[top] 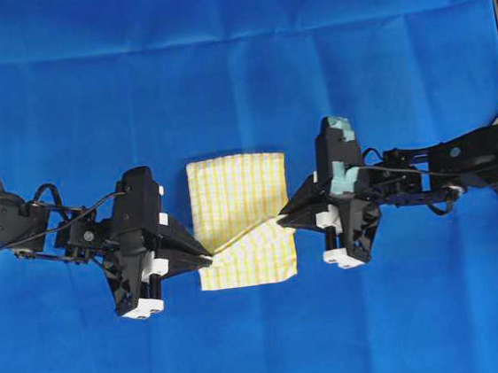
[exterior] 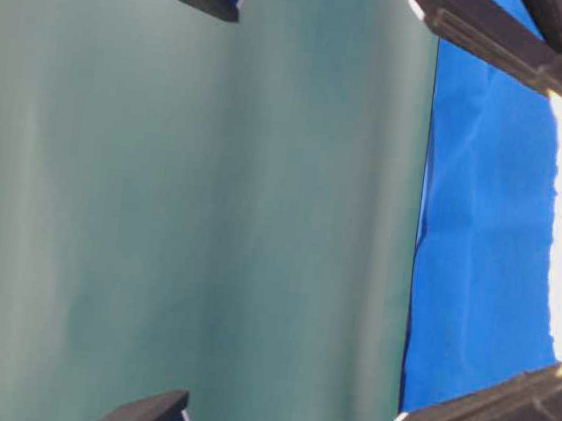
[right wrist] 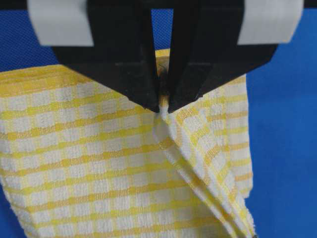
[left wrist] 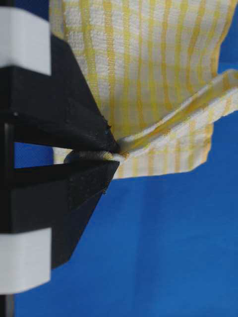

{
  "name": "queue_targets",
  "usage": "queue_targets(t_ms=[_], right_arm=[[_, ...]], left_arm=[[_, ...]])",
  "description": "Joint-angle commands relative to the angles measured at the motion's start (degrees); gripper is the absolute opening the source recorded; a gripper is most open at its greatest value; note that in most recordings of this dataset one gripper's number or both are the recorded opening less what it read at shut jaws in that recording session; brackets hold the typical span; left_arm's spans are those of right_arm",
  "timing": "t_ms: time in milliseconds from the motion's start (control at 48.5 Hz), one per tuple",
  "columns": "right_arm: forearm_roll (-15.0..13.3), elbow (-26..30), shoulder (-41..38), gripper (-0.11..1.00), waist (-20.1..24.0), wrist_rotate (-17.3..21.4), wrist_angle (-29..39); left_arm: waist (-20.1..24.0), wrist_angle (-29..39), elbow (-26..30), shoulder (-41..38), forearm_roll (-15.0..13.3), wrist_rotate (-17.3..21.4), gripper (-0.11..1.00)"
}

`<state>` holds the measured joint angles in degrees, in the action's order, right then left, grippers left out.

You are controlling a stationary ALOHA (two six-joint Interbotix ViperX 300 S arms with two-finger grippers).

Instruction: Fold the yellow towel.

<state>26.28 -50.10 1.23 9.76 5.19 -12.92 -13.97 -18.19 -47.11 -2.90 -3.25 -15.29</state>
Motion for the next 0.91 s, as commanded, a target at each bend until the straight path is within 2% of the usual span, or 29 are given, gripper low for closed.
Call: queue_targets(t_ms=[0, 185, 597, 659, 700, 824, 886], right_arm=[[0.2, 1.0, -0.4, 0.07, 0.2, 0.0, -0.1], [0.2, 1.5, -1.2, 0.06, 1.5, 0.0, 0.0], [0.2, 1.7, -1.2, 0.08, 2.6, -0.1, 0.4], [0.2, 1.8, -1.2, 0.17, 2.6, -0.1, 0.4], [0.2, 2.0, -1.2, 0.30, 2.6, -0.1, 0.4], [0.0, 2.6, -0.8, 0.68, 2.5, -0.7, 0.4], [-0.2, 2.7, 0.2, 0.79, 2.6, -1.1, 0.7]], left_arm=[[-0.9, -0.2, 0.6, -0.4, 0.2, 0.4, 0.04], [-0.9, -0.2, 1.8, -3.7, 0.1, 0.4, 0.04], [-0.7, 0.3, 1.8, -3.4, 0.1, 0.7, 0.05], [-0.6, 0.2, 1.8, -3.3, 0.1, 0.6, 0.06], [-0.6, 0.3, 1.8, -3.2, 0.1, 0.5, 0.12], [-0.7, 2.2, 2.0, -1.1, 0.2, 0.8, 0.48], [-0.6, 4.5, 1.9, 0.8, 0.2, 0.9, 0.66]])
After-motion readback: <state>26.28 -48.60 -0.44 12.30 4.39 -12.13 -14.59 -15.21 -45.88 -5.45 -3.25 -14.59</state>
